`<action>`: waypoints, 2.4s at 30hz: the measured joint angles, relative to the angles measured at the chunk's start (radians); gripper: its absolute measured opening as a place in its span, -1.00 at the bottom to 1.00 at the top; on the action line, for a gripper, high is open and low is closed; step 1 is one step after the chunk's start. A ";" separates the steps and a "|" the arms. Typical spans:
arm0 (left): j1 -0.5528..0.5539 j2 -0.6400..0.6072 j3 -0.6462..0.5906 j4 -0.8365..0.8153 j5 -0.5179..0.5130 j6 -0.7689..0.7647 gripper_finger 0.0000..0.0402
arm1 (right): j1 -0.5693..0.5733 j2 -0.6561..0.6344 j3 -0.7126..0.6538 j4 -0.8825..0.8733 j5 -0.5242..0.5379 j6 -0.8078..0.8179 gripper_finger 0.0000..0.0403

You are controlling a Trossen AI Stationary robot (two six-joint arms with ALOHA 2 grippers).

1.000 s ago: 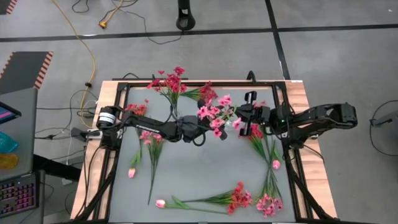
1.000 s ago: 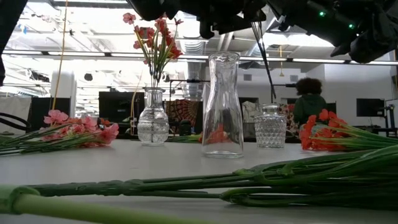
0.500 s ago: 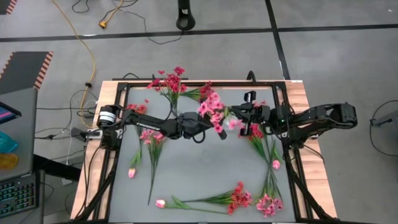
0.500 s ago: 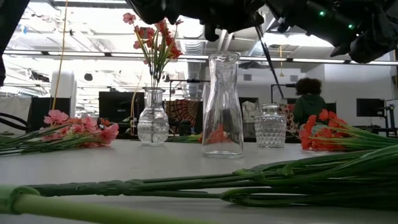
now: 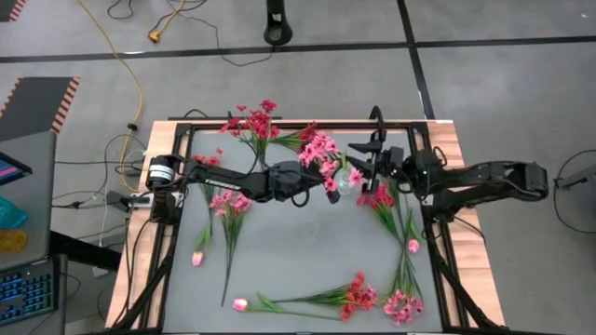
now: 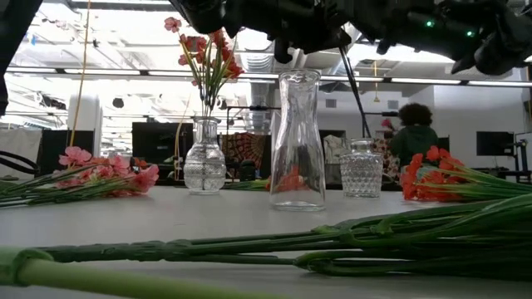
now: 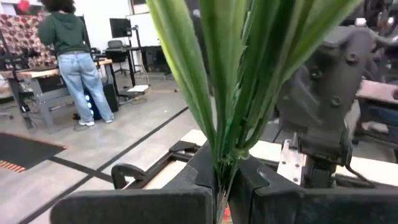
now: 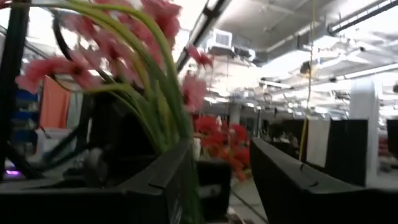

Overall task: Sort flowers into vase by color
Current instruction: Put the top left red flowers into the top left transparent vase

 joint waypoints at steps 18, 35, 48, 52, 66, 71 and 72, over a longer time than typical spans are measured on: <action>-0.008 -0.002 0.212 -0.382 0.001 -0.019 -0.99 | -0.071 -0.216 0.000 -0.440 0.000 0.001 -0.04; 0.005 -0.002 0.214 -0.524 0.010 -0.091 -0.96 | -0.067 -0.213 0.000 -0.442 0.000 -0.001 -0.04; 0.068 -0.002 0.214 -0.503 0.081 -0.126 -0.79 | -0.067 -0.213 0.000 -0.441 0.000 0.000 -0.04; 0.078 -0.002 0.214 -0.500 0.095 -0.127 -0.64 | -0.067 -0.213 0.000 -0.441 0.000 -0.001 -0.04; 0.064 -0.024 0.214 -0.528 0.108 -0.087 -0.20 | -0.072 -0.214 0.000 -0.443 0.007 -0.010 -0.04; 0.047 -0.073 0.214 -0.623 0.106 -0.019 -0.19 | -0.099 -0.215 0.000 -0.498 0.007 -0.009 -0.04; 0.043 -0.083 0.214 -0.636 0.106 -0.017 -0.19 | -0.105 -0.214 0.000 -0.512 0.008 -0.009 -0.04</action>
